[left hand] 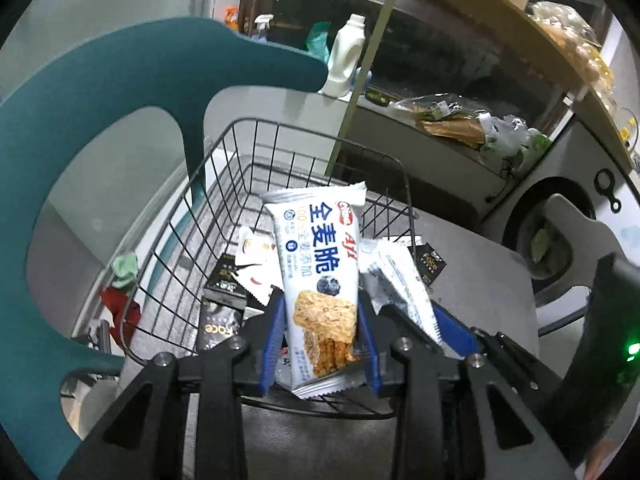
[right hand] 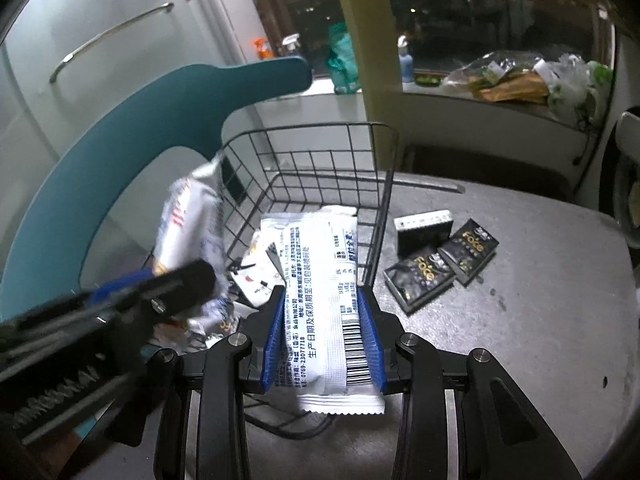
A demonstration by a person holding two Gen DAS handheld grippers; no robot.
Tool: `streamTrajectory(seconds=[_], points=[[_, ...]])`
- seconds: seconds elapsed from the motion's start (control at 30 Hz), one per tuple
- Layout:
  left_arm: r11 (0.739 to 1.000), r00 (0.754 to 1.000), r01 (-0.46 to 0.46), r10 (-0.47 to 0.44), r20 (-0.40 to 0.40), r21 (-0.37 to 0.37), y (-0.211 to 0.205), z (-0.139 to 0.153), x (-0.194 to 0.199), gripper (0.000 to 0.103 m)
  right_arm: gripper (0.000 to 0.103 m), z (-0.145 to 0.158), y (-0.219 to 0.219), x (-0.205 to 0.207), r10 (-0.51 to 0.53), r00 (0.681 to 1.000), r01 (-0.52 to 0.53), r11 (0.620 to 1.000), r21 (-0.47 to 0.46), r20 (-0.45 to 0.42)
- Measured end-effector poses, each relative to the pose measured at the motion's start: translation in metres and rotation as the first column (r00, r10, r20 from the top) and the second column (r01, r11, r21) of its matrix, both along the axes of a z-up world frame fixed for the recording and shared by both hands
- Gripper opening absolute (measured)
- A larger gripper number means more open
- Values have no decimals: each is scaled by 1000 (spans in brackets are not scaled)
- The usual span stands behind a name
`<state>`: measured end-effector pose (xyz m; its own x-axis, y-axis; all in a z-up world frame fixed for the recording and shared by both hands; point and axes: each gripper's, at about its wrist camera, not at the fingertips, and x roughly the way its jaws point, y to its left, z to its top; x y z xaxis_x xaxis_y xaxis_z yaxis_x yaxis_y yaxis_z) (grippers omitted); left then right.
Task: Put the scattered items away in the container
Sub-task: 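Lower both items into the wire basket and open both grippers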
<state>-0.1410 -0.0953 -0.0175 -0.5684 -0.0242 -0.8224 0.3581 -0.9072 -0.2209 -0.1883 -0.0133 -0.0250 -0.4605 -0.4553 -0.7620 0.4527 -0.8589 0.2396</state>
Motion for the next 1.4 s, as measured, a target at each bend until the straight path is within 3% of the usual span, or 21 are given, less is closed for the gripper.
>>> streamTrajectory(seconds=[0.1,0.2,0.5,0.73,0.8,0.87,1.0,1.1,1.2,1.33,1.4], points=[[1000,1000,-19,19,-3,-7,-2,1,2,41,37,-1,2,-1,4,1000,-4,1000,-4,3],[1000,999,-19,19,-26,-7,0,4,6,57,39,-1,7,1,10,1000,-9,1000,-20,9],[1000,1000,15,-15,-17,-11,14,1,9,57,41,10,29,11,2,1000,-2,999,-36,-13],[998,995,-62,62,-73,8,3,13,26,57,41,8,25,7,30,1000,-30,999,-41,-1],[996,992,-87,89,-94,21,-3,18,32,58,45,10,21,7,43,999,-42,997,-60,7],[995,989,-97,99,-107,28,-7,22,36,59,57,12,19,7,49,999,-47,995,-92,11],[995,988,-90,94,-120,38,-8,27,41,59,57,19,18,11,37,999,-39,994,-101,-15],[999,993,-36,39,-113,32,10,25,43,59,57,24,41,8,-69,995,64,995,-74,-66],[996,993,80,-78,-87,28,46,15,40,59,57,19,70,2,-163,981,165,986,11,-104],[972,971,235,-234,-46,21,107,-7,38,59,57,-14,117,-2,-259,958,276,947,166,-121],[963,963,268,-268,-33,14,130,-18,37,59,57,-36,137,-6,-275,956,292,929,227,-107]])
